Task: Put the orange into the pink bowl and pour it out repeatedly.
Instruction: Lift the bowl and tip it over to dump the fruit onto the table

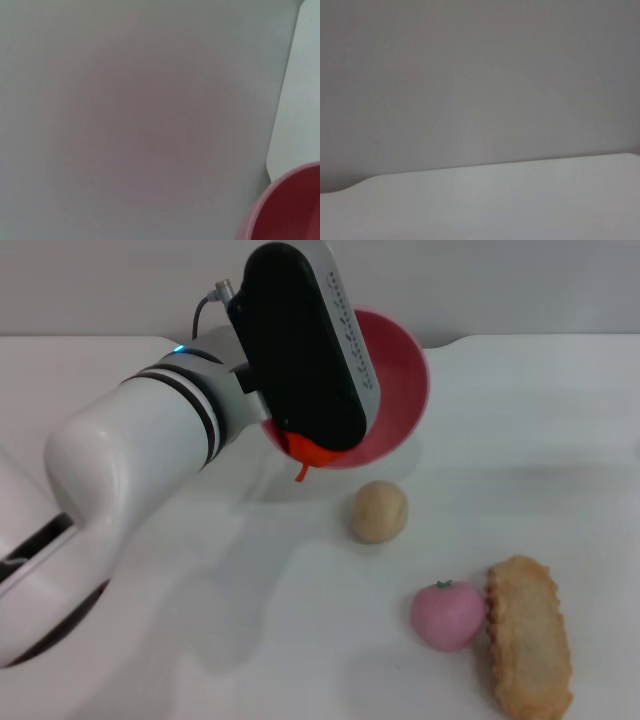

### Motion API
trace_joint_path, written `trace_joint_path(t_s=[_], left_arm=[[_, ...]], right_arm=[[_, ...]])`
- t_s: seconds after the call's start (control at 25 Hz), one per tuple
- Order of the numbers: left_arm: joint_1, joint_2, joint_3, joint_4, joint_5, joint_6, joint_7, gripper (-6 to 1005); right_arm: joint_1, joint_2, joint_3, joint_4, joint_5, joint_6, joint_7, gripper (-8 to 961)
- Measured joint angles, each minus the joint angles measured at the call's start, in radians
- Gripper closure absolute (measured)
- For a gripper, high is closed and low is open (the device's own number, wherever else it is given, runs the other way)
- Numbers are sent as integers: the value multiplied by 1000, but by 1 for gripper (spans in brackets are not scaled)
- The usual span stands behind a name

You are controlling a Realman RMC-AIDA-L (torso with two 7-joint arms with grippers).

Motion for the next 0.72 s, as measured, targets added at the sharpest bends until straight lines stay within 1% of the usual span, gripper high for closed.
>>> trace_joint_path(t_s=[0.08,0.2,0.4,0.48,0.72], left_arm=[[6,-1,21,-11,58,37,-2,956],[16,-2,35,-15,103,69,-4,956],[63,-4,64,-25,199,192,-10,957],[78,-3,75,-46,264,239,-10,957],[106,-4,110,-66,401,267,-18,957]], right_arm=[[0,0,13,7,0,-7,0,326],[3,-1,30,16,0,-8,0,326],[1,-1,44,22,0,-7,0,326],[1,-1,45,28,0,-4,-1,327],[2,-2,45,37,0,2,-4,327]])
